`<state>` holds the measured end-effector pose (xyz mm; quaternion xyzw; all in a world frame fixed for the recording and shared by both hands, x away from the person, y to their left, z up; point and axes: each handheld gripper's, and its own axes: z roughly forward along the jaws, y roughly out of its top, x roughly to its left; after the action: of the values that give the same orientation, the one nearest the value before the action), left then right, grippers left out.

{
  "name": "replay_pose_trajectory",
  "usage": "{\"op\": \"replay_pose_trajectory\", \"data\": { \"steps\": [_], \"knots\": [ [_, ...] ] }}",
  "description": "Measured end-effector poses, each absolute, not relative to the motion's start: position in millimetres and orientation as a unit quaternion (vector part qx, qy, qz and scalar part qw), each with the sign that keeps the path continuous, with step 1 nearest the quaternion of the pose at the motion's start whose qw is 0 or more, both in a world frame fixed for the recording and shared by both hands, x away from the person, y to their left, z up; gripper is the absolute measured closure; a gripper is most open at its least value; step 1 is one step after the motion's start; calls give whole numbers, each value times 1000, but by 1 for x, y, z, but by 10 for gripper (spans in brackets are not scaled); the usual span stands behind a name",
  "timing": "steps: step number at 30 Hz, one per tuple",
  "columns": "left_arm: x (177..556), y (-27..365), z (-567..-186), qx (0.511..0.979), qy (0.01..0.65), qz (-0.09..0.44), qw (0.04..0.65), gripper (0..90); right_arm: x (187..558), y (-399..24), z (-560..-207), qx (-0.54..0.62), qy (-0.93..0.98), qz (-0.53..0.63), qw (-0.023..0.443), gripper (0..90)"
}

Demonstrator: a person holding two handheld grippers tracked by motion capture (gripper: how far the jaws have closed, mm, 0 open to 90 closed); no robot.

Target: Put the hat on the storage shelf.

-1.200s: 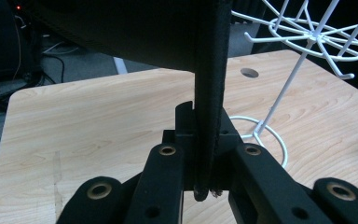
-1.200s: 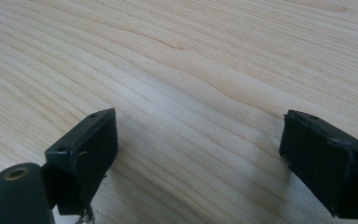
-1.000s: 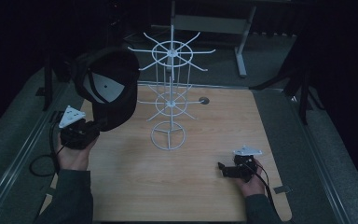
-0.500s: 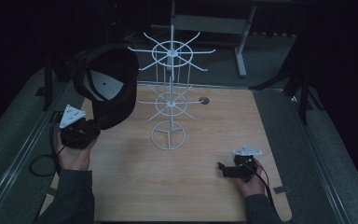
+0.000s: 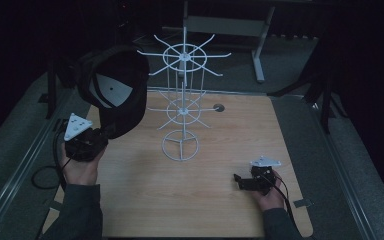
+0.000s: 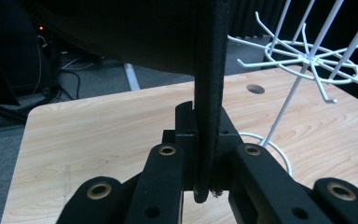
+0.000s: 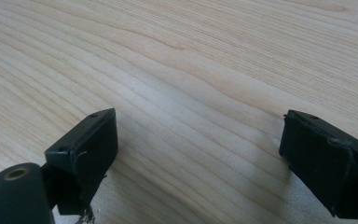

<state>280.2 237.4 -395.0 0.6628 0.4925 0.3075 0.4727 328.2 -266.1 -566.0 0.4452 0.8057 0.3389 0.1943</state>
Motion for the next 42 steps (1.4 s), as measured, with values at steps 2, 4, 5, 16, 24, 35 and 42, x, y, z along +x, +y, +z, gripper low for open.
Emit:
{"op": "replay_pose_trajectory", "data": {
  "steps": [2, 4, 5, 16, 24, 35, 42],
  "knots": [
    [280, 237, -394, 660, 494, 308, 474, 859, 328, -266, -566, 445, 806, 339, 195, 113],
    [279, 237, -394, 660, 494, 310, 474, 859, 328, -266, -566, 445, 806, 339, 194, 112],
    [279, 236, -393, 661, 493, 311, 473, 859, 328, -266, -566, 445, 806, 339, 194, 113],
    [276, 229, -388, 662, 487, 323, 469, 859, 328, -266, -566, 445, 806, 339, 194, 113],
    [273, 224, -386, 662, 481, 332, 469, 859, 328, -266, -566, 445, 806, 339, 194, 113],
    [269, 219, -386, 667, 465, 357, 459, 859, 328, -266, -566, 445, 806, 339, 194, 112],
    [265, 215, -386, 670, 457, 366, 457, 859, 328, -266, -566, 446, 805, 339, 194, 113]
  ]
}}
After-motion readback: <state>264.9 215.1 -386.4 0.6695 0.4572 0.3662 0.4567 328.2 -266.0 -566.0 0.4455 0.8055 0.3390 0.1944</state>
